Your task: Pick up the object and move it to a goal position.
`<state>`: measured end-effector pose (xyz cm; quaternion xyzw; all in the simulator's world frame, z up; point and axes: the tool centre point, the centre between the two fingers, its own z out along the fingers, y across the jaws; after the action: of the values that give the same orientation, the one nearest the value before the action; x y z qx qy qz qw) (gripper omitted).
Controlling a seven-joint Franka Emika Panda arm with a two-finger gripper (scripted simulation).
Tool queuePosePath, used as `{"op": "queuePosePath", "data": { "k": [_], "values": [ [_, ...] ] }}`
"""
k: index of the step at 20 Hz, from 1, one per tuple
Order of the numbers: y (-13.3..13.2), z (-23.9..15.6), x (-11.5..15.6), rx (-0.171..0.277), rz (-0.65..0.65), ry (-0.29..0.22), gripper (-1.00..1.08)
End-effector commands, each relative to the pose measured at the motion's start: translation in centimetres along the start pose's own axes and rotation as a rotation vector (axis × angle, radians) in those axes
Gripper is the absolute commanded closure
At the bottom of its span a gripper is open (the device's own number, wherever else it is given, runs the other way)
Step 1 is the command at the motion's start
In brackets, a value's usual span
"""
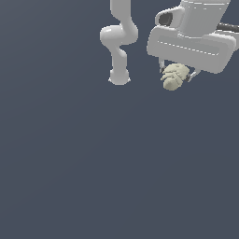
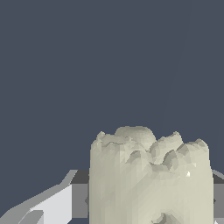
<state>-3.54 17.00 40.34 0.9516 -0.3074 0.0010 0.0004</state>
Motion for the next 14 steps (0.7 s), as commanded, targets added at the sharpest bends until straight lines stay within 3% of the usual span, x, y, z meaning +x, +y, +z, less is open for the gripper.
{"op": "queuePosePath", "data": {
  "k": [1,14],
  "values": [
    [-0.6,-2.4,-0.8,-0.001,0.0,-0.001,1.08],
    [-2.7,-9.3,-2.7,0.0,0.0,-0.002,1.08]
  ]
}}
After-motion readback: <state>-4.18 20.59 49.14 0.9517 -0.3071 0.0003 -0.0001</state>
